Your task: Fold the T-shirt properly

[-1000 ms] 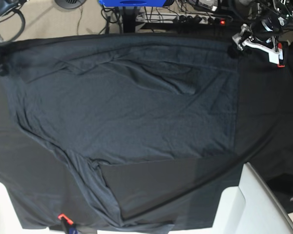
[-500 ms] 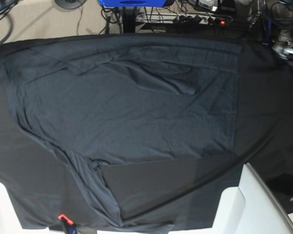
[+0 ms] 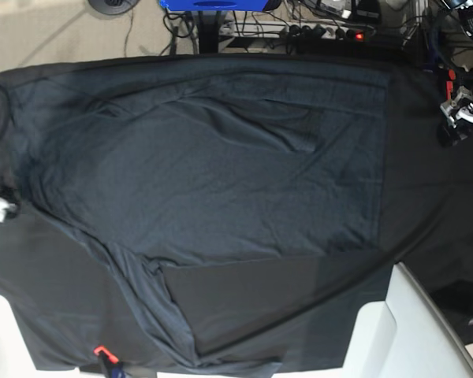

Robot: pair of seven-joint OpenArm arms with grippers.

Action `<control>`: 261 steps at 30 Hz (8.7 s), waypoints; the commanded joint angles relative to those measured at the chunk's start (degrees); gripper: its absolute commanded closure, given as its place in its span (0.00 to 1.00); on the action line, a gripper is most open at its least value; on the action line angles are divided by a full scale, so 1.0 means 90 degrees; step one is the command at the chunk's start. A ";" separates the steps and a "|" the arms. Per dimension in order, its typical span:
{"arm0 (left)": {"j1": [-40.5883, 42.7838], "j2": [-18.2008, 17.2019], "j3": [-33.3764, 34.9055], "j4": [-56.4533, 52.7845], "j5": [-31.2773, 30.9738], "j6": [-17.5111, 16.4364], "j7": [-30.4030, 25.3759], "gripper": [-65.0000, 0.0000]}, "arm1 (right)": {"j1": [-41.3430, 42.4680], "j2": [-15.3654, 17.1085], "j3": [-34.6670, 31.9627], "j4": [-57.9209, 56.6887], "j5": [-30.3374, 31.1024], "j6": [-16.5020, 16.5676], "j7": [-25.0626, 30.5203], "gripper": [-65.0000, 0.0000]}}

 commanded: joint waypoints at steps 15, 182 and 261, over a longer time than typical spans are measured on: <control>-0.0036 -0.0116 -0.0024 0.0067 -0.0059 -0.0776 -0.0143 0.10 | 0.0769 0.0139 -0.1366 -0.0827 0.0065 0.0048 0.0611 0.41; -0.0036 0.0001 -0.0024 -0.0245 -0.0049 -0.0776 -0.0153 0.10 | 0.0535 -0.0916 0.0431 -0.0417 -0.0833 -0.0187 -0.0727 0.50; -0.3093 -0.0038 0.2340 -0.4485 0.1992 -0.0766 -0.1364 0.91 | 0.0310 -0.1102 0.0461 0.0882 -0.0823 -0.0323 -0.1235 1.00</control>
